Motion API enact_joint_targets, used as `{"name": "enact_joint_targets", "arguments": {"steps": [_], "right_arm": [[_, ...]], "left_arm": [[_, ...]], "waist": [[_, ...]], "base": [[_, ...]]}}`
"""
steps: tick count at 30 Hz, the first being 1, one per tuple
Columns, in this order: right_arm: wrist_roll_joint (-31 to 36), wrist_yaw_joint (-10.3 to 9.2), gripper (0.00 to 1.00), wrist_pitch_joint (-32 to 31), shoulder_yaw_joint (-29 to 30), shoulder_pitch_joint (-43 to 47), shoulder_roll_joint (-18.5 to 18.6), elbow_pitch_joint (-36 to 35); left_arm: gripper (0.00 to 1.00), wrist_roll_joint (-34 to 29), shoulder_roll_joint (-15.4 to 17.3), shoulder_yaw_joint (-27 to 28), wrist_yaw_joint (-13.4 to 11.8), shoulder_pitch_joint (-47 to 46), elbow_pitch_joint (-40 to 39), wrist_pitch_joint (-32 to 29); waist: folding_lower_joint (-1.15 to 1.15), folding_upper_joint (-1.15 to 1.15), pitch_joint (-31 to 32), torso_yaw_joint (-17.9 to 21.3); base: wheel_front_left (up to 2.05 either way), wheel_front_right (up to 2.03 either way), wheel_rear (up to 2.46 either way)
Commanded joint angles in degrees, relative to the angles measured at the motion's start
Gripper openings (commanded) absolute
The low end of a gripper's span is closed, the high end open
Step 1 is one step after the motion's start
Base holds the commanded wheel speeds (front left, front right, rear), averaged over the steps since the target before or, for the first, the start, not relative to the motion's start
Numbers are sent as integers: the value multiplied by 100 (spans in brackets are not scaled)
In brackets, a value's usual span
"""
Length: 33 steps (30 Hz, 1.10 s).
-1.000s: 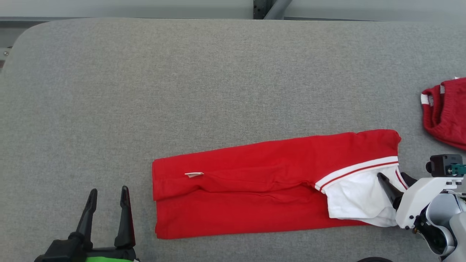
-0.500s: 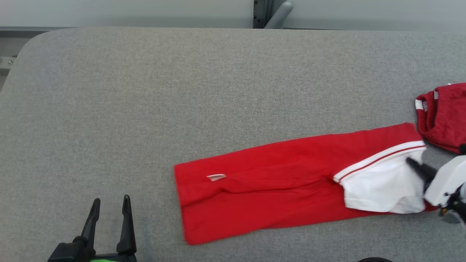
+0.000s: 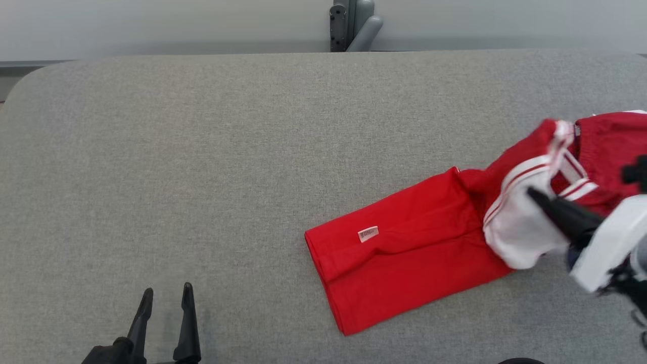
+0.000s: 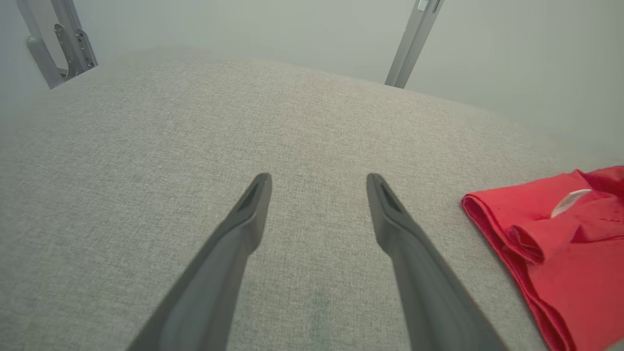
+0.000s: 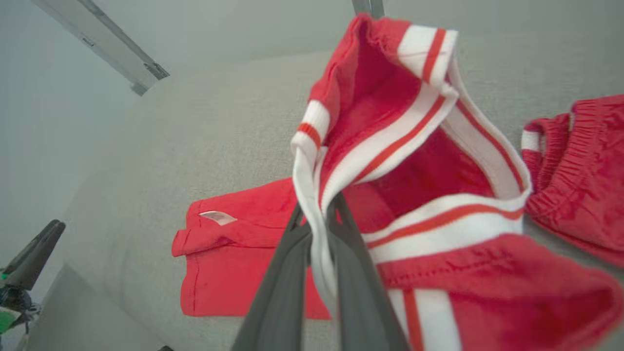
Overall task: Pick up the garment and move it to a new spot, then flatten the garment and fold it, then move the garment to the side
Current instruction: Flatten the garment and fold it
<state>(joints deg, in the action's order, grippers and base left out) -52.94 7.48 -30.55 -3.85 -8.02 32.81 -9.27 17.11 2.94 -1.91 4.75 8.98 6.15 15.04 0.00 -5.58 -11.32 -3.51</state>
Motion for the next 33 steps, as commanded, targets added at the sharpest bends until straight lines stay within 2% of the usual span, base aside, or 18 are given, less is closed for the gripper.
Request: {"name": "enact_joint_targets", "arguments": {"steps": [1,3,4,5,8,11,15,21,22,23,26,29,31,33], "right_arm": [[180,1,0,-80,-368,54,-266,-142],[444,1,0,-109,-909,-59,-649,-159],[444,1,0,-109,-909,-59,-649,-159],[599,1,0,-69,-1163,-129,-881,-68],[1007,1,0,110,-1745,-315,-1482,402],[1375,1,0,336,-2137,-469,-1903,960],[1754,1,0,510,-2476,-645,-2165,1591],[1944,1,0,695,-2666,-818,-2294,2078],[1961,1,28,745,-2700,-843,-2305,2113],[1953,1,98,792,-2733,-852,-2327,2118],[1907,1,100,931,-2722,-785,-2290,1952],[1783,1,100,1022,-2619,-485,-2092,1295],[1606,1,100,1024,-2355,-198,-1927,647],[1605,-2,100,1126,-1787,154,-1764,36]], "left_arm": [[100,26,2,-19,-39,-44,30,16],[100,29,1,-76,-46,-135,67,16],[100,29,1,-76,-46,-135,67,16],[100,32,1,-102,-46,-176,88,16],[100,9,4,-202,-17,-290,193,16],[100,-22,5,-247,11,-387,287,16],[100,1,2,-231,5,-396,384,16],[100,69,2,-222,-14,-277,449,16],[100,80,2,-223,-20,-254,461,16],[100,89,2,-222,-27,-234,469,16],[100,86,3,-235,-29,-193,511,16],[100,92,3,-154,-50,-98,514,16],[100,65,3,-63,-69,-14,478,16],[100,60,2,14,-75,58,444,16]], "waist": [[0,0,-57,44],[0,0,-82,41],[0,0,-82,41],[0,0,-97,34],[0,0,-108,-55],[0,0,-93,-181],[0,0,-62,-327],[0,0,-16,-459],[0,0,-3,-470],[0,0,11,-475],[0,0,87,-500],[0,0,217,-523],[0,0,312,-499],[0,0,410,-463]], "base": [[0,0,0],[0,0,0],[0,0,0],[0,0,0],[0,0,0],[0,0,0],[0,0,0],[0,0,0],[0,0,0],[0,0,0],[0,0,0],[0,0,0],[0,0,0],[0,0,0]]}}
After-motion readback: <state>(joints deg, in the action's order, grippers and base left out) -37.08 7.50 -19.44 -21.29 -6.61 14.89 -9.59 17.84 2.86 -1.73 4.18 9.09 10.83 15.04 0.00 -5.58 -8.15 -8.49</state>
